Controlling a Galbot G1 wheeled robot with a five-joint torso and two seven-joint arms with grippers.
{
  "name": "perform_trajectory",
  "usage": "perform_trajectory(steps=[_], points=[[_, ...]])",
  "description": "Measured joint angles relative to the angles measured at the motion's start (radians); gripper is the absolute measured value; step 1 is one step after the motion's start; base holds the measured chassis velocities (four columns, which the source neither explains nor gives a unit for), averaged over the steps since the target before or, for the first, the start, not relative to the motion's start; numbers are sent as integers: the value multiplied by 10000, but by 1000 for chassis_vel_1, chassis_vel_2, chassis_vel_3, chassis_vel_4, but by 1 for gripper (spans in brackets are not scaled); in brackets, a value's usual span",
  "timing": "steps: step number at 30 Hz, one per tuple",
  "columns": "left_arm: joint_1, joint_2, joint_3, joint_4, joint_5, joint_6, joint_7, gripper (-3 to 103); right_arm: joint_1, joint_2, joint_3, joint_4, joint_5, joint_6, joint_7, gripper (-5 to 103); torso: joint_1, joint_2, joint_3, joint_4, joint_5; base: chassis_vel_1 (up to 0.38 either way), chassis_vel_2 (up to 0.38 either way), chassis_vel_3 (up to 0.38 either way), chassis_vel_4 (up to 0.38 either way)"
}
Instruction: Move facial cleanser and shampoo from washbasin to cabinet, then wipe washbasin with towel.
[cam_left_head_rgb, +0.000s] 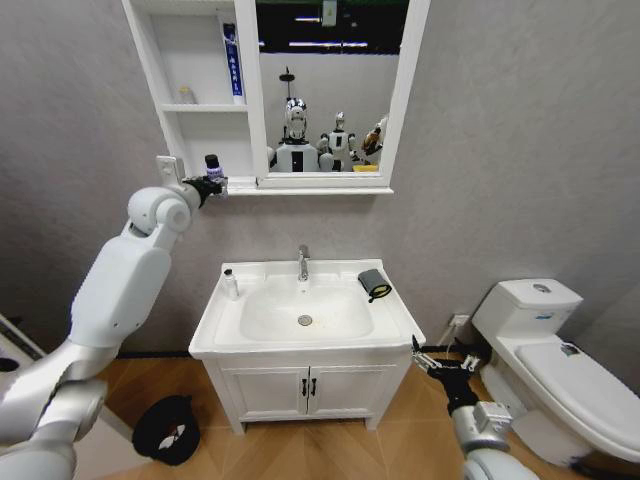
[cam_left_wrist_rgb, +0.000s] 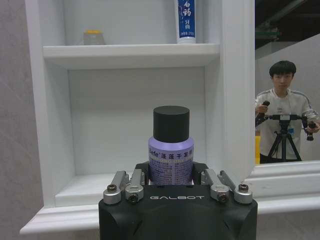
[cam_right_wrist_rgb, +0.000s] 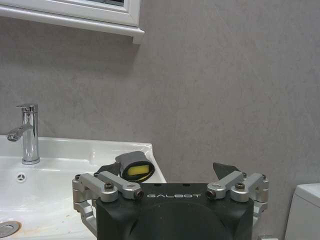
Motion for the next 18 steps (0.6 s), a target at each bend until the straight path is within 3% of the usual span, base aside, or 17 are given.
perform_trajectory(steps=[6,18], points=[[-841,-467,271,993,299,-34,106,43,-60,0,158,-3,100,75,-8,100,0,-1,0,0,0,0,0,0,0],[-1590,-896,380,2920,1430,-472,1288,43,-261,56,317,-14,215,299,-26,100,0,0,0,0,-2,0,0,0,0]])
